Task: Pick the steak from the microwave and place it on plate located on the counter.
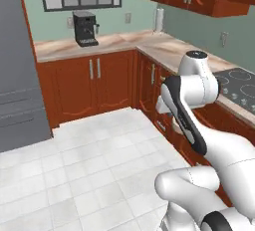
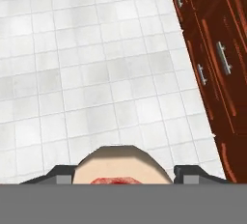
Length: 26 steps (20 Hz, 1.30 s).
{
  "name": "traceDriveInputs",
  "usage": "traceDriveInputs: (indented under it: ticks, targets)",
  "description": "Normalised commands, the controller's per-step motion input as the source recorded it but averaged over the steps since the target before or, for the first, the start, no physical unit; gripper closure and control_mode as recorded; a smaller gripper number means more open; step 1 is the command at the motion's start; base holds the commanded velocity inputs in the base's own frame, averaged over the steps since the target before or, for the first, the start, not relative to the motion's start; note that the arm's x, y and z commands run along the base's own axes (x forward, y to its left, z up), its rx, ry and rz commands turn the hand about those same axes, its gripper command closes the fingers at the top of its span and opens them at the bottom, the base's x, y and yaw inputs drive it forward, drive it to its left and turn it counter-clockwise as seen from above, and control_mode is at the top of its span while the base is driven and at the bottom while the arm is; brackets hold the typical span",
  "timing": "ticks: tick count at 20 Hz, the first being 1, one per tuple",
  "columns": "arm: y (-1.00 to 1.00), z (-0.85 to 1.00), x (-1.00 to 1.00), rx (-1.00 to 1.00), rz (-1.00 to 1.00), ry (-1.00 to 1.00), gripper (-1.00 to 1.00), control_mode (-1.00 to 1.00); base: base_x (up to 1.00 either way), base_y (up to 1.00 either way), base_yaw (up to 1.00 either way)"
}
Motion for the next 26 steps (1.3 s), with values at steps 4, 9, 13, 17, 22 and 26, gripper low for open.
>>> traceDriveInputs:
  ticks: [4, 9, 13, 17, 22, 26]
  targets:
    - [0.00, 0.00, 0.00, 0.00, 0.00, 0.00, 1.00, 1.00, 0.16, -0.06, -0.84]
    - [0.00, 0.00, 0.00, 0.00, 0.00, 0.00, 1.00, 1.00, 0.02, -0.01, -0.89]
    - [0.00, 0.00, 0.00, 0.00, 0.00, 0.00, 1.00, 1.00, 0.15, 0.00, -0.85]
    - [0.00, 0.00, 0.00, 0.00, 0.00, 0.00, 1.00, 1.00, 0.27, 0.00, -0.83]
    - [0.00, 0.00, 0.00, 0.00, 0.00, 0.00, 1.00, 1.00, 0.53, 0.00, -0.73]
    - [0.00, 0.00, 0.00, 0.00, 0.00, 0.00, 1.00, 1.00, 0.78, -0.49, -0.42]
